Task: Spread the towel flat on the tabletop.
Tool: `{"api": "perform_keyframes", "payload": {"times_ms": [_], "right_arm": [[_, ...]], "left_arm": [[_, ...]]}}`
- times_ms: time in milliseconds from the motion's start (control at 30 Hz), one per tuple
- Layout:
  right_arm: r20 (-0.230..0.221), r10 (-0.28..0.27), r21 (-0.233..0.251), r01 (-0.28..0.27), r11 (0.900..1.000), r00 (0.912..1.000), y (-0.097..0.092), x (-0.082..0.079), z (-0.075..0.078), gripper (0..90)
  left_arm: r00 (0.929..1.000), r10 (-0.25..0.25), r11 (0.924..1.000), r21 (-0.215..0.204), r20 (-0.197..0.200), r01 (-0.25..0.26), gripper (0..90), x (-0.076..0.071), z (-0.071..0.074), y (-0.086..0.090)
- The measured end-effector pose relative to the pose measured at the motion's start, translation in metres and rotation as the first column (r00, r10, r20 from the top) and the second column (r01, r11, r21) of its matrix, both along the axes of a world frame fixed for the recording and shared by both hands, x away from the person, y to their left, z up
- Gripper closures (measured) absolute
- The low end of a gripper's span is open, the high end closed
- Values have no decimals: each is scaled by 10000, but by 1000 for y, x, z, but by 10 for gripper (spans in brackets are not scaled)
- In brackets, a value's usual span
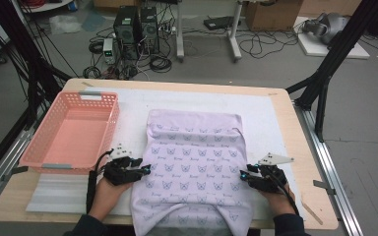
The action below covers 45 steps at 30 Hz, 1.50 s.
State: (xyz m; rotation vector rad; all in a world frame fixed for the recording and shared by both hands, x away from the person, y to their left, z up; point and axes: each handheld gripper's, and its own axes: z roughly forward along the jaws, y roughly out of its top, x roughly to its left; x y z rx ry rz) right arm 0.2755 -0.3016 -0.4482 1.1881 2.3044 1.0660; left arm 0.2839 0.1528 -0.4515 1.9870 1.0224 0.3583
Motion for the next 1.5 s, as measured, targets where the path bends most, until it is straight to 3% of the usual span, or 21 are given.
{"api": "perform_keyframes", "payload": {"times_ms": [33, 67, 100, 200, 300, 433, 500, 633, 700, 767, 900, 933, 967, 1067, 1100, 1167, 1200, 1233, 1300, 1433, 1500], "right_arm": [[11, -90, -46, 90, 9999, 10000, 1, 0, 1, 697], [-47, -61, 2, 61, 10000, 10000, 2, 1, 1, 818], [-77, 45, -33, -45, 10000, 10000, 3, 2, 1, 851], [247, 83, -399, -73, 9992, 9997, 8, 8, 2, 874], [516, -232, -421, 254, 9988, 9984, 9, 20, 1, 875], [875, -815, -413, 853, 9955, 9928, 9, 40, -2, 876], [970, -1049, -424, 1094, 9931, 9897, 11, 48, -1, 876], [1502, -1330, -772, 1458, 9863, 9797, 16, 57, 1, 875], [1431, -1489, -654, 1594, 9850, 9785, 16, 58, 0, 858], [1407, -1525, -426, 1598, 9862, 9782, 15, 54, 1, 732], [870, -1090, 530, 1046, 9931, 9902, 8, 37, 3, 522], [767, -929, 592, 885, 9943, 9927, 7, 31, 3, 516], [727, -830, 407, 802, 9959, 9939, 6, 25, 3, 513], [413, -497, 79, 494, 9987, 9979, 2, 9, 4, 541], [337, -433, -132, 437, 9990, 9985, 2, 6, 4, 561], [93, -332, -298, 335, 9990, 9994, 2, 1, 1, 626], [-30, -312, -70, 312, 9995, 9995, 1, 1, 1, 738], [-164, -86, 109, 88, 9999, 9998, 1, 1, 1, 853], [57, 97, -167, -96, 9998, 9999, 3, 2, 1, 871], [433, -504, -457, 523, 9976, 9978, 4, 10, 1, 875], [347, -818, -93, 822, 9966, 9960, 2, 14, -1, 858]], "left_arm": [[10000, 4, 9997, 233, 68, -5, 702, -1, 1, -1], [9999, 29, 10000, 76, -112, -28, 831, -1, 1, -2], [9999, 37, 9999, 131, -107, -36, 853, 0, 1, -3], [9989, 476, 9980, 418, 44, -478, 863, 9, 3, -3], [9943, 1065, 9943, 92, -83, -1064, 863, 25, 2, -1], [9846, 1747, 9846, 33, 99, -1748, 863, 46, 1, 1], [9777, 2091, 9776, -297, 185, -2085, 863, 53, 1, 2], [9770, 2085, 9772, -502, 441, -2063, 858, 62, 2, 2], [9823, 1860, 9804, -697, 208, -1841, 813, 60, 3, 1], [9883, 1481, 9836, -991, -354, -1509, 601, 54, 4, 2], [9928, 1080, 9905, -799, -509, -1118, 478, 33, 4, 8], [9919, 1072, 9901, -837, -679, -1128, 454, 28, 2, 9], [9940, 950, 9914, -851, -540, -994, 448, 22, 0, 11], [9950, 875, 9925, -811, -477, -912, 472, 10, -1, 14], [9960, 794, 9948, -606, -402, -818, 519, 6, -1, 14], [9959, 889, 9960, -92, -147, -891, 745, 2, 0, 12], [9959, 836, 9962, -208, -357, -844, 843, 3, 0, 12], [9955, 861, 9960, -217, -404, -870, 854, 4, 1, 12], [9933, 1115, 9936, -127, -292, -1119, 861, 7, 1, 11], [9858, 1646, 9860, -210, -319, -1653, 862, 19, 1, 13], [9842, 1751, 9835, -411, -273, -1761, 850, 19, 0, 13]]}}
